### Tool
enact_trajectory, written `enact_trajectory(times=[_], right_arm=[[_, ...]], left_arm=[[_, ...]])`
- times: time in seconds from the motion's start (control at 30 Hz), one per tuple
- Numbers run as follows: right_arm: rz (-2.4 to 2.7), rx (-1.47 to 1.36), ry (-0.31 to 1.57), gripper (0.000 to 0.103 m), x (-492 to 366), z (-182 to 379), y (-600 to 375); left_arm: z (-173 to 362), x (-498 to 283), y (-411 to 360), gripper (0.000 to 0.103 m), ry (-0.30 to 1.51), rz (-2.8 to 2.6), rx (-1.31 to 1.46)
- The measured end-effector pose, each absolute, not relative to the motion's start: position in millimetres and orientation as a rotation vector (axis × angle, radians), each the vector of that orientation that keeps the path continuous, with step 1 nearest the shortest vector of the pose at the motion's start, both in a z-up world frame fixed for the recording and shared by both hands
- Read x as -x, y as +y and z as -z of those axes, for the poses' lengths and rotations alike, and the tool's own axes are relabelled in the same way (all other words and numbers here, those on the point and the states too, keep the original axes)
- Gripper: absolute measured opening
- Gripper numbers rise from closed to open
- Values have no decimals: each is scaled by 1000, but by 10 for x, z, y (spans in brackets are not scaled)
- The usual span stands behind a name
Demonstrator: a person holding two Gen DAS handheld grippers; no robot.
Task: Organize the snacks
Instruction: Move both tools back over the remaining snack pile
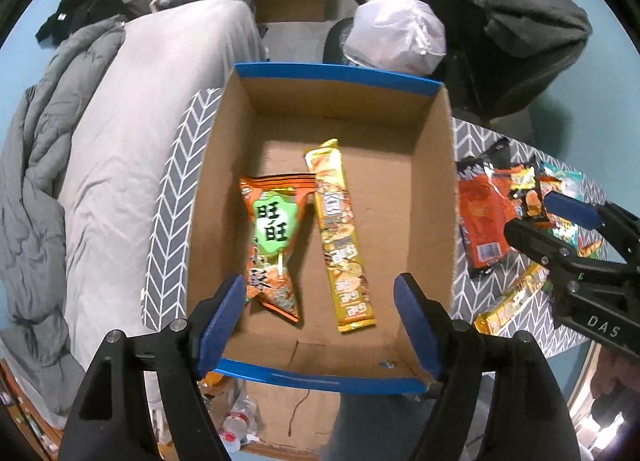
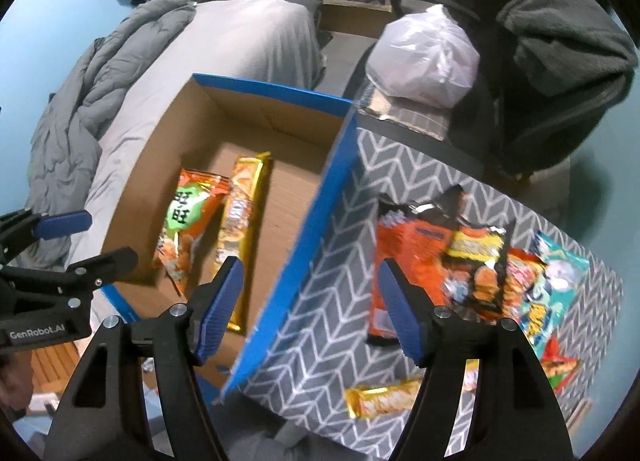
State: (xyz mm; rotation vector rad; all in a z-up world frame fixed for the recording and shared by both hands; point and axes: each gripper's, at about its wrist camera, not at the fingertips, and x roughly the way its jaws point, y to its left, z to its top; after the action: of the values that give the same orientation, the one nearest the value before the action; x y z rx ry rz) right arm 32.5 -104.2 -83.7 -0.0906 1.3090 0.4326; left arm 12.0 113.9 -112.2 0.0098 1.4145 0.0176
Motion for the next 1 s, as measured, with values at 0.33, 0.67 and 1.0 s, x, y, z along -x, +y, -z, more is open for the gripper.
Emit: enact_trajectory(times=[0.33,0.67,1.0], right_arm=[[-336,9,1324,74,-166,752,-1635],[-237,-72,1342,74,7,742,-2242],[-121,-156,1363,74,226,790,-2826]], left_arm=[[1131,-51,674,78,1438,67,-41],[1110,-13,186,78,1441,153,-103],[1186,-60,-192,79,1468,217,-112]])
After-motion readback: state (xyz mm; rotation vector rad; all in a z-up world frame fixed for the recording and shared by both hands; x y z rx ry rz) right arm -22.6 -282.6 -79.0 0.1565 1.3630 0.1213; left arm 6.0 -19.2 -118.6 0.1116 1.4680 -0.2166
